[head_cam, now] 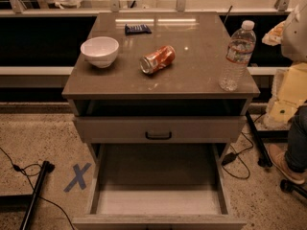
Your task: Place water bottle into middle drawer
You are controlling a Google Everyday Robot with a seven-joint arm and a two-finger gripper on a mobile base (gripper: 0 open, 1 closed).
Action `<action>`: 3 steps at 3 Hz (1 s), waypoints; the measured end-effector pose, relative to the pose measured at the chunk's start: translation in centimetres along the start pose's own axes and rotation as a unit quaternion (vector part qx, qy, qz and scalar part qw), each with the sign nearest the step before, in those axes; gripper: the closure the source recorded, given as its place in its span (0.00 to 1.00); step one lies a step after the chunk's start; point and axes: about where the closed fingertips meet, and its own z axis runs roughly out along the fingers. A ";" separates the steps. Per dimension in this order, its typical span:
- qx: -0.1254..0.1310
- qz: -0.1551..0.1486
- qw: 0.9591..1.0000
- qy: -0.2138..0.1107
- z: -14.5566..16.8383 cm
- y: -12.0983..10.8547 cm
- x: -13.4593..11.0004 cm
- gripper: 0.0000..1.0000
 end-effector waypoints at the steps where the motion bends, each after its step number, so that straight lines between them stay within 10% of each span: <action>1: 0.000 0.000 1.000 0.000 0.0 0.0 0.0 0.00; 3: 0.072 0.053 0.990 -0.105 0.9 -5.7 1.1 0.00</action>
Offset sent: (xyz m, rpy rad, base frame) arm 0.0676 -0.0179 0.0052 0.1673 -0.1836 -0.0380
